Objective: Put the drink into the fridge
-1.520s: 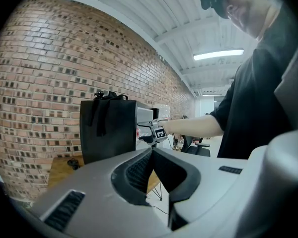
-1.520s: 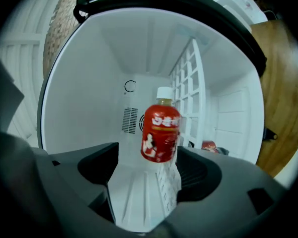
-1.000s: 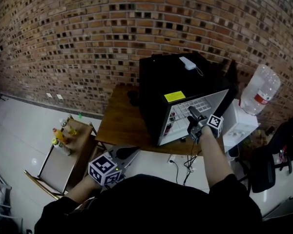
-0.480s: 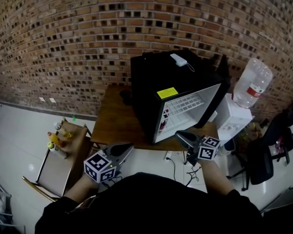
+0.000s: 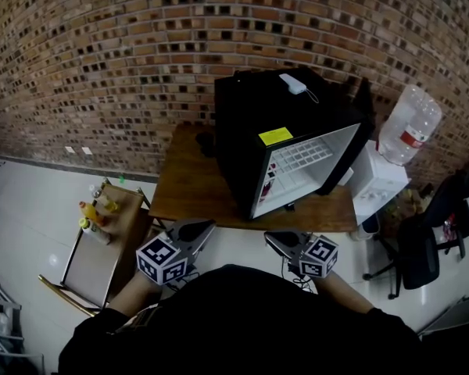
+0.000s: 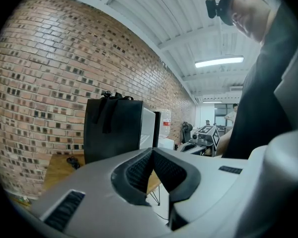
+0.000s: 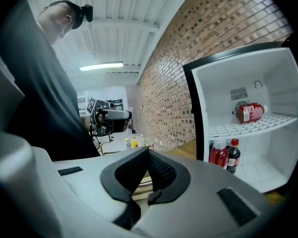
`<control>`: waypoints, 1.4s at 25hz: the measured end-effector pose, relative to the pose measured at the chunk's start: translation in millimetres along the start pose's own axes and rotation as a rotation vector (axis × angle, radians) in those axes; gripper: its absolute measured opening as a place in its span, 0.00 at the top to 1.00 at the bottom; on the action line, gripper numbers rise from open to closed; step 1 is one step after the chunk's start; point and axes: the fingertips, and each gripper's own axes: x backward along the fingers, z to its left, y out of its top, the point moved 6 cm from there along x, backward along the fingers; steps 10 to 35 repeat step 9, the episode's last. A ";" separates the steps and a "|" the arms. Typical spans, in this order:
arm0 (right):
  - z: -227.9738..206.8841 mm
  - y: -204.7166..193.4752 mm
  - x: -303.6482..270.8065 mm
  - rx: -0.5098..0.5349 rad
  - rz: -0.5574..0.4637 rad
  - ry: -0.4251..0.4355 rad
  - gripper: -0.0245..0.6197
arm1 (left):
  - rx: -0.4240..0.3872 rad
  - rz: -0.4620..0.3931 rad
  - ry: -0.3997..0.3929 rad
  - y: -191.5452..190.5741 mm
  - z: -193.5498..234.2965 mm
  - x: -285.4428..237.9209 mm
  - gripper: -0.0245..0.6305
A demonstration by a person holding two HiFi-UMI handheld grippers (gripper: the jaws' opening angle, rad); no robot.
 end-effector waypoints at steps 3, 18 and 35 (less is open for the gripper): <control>-0.8 1.2 0.2 0.014 0.002 -0.011 0.96 | 0.007 0.002 0.004 -2.9 -0.9 3.5 0.96; -0.5 2.8 -2.3 0.025 0.011 -0.008 0.96 | 0.007 0.002 0.006 -3.8 -1.7 8.5 0.96; -0.5 2.8 -2.3 0.025 0.011 -0.008 0.96 | 0.007 0.002 0.006 -3.8 -1.7 8.5 0.96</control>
